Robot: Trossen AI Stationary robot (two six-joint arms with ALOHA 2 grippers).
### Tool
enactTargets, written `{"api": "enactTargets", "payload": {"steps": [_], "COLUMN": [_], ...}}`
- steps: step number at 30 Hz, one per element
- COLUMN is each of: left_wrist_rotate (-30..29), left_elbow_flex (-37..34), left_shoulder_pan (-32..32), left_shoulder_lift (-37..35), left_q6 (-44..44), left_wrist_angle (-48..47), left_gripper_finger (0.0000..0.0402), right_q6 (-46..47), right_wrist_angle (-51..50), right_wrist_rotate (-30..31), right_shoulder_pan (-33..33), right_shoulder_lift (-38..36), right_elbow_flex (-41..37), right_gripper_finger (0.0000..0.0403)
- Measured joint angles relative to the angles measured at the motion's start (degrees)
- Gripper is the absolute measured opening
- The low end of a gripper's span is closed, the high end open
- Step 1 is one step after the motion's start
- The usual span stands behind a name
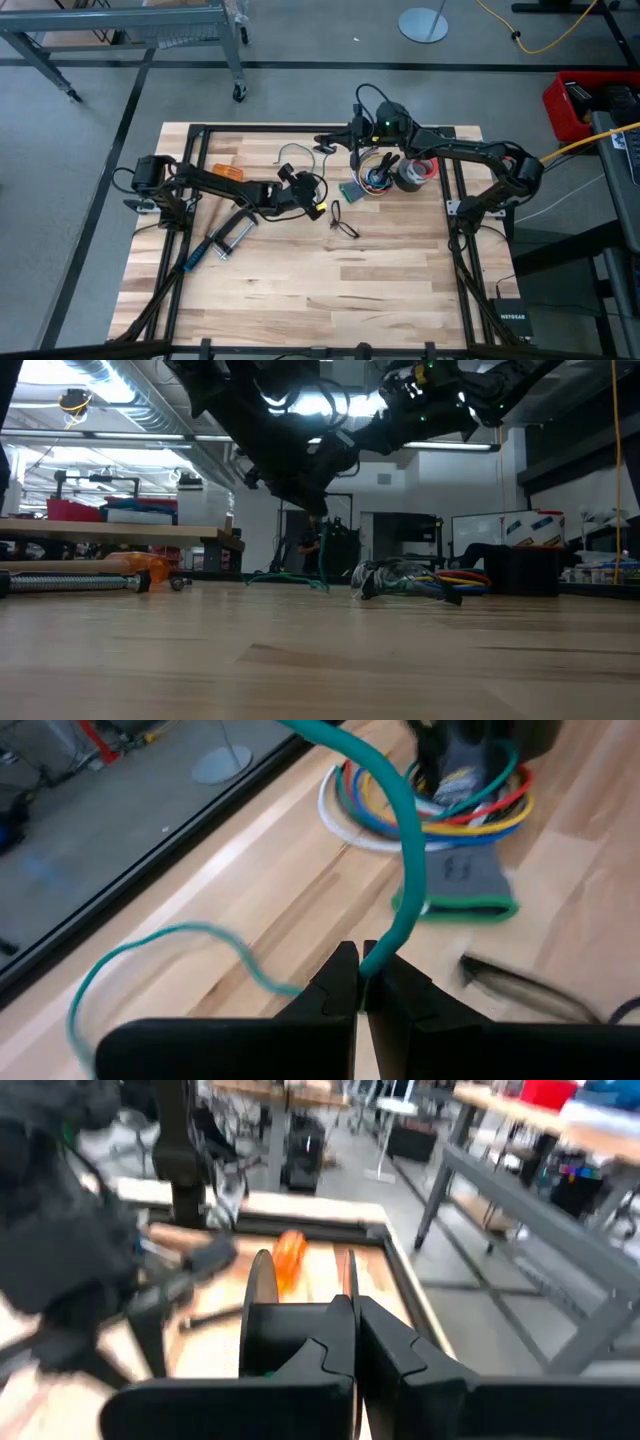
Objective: Coil cords
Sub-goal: Coil the green wire on the black spool
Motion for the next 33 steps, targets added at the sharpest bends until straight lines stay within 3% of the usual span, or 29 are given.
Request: {"api": "enactTargets", "payload": {"steps": [7, 16, 33], "left_wrist_rotate": [-1.0, -1.0, -1.0], "left_elbow_flex": [0.0, 0.0, 0.0], "left_shoulder_pan": [0.3, 1.1, 2.6], "left_shoulder_lift": [-1.4, -1.4, -1.4], "left_q6": [-5.0, -4.8, -6.6], "left_wrist_angle": [-9.1, -13.0, -13.9], "left_gripper_finger": [0.0002, 0.0002, 0.0002], "right_q6": [-2.8, -2.6, -4.3], "right_wrist_angle": [-6.7, -9.7, -23.0], "right_wrist_rotate": [0.1, -6.4, -0.3], "right_shoulder_pan": [0.0, 0.0, 0.1], "right_shoulder_lift": [0.0, 0.0, 0.0], "right_elbow_flex": [0.0, 0.0, 0.0], "right_gripper_finger": [0.0003, 0.0003, 0.0003]}}
